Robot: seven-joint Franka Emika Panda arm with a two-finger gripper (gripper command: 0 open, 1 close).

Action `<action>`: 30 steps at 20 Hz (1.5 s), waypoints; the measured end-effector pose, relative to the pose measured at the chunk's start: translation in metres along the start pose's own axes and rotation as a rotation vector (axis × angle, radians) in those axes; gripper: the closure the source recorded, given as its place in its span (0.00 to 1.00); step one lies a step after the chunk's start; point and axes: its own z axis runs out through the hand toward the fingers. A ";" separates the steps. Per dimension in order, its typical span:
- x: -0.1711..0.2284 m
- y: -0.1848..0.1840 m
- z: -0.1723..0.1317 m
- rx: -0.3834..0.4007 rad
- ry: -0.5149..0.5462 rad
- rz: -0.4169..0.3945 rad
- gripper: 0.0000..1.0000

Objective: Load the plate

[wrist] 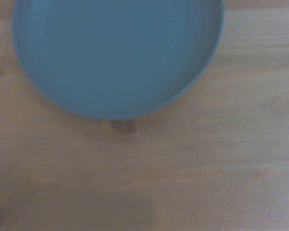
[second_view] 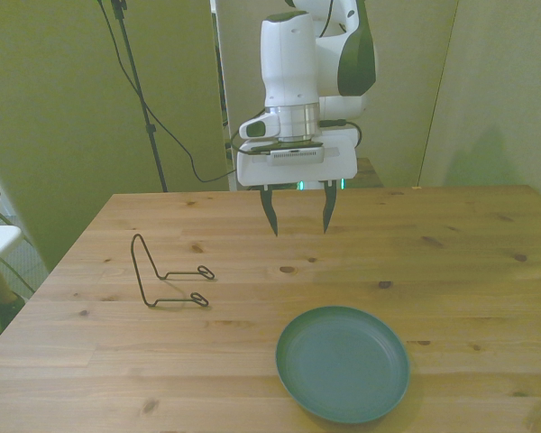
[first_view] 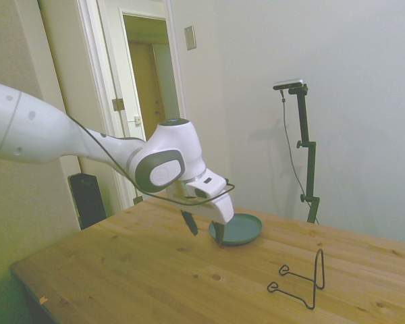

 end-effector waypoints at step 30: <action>0.149 -0.055 0.075 0.099 -0.023 0.058 0.00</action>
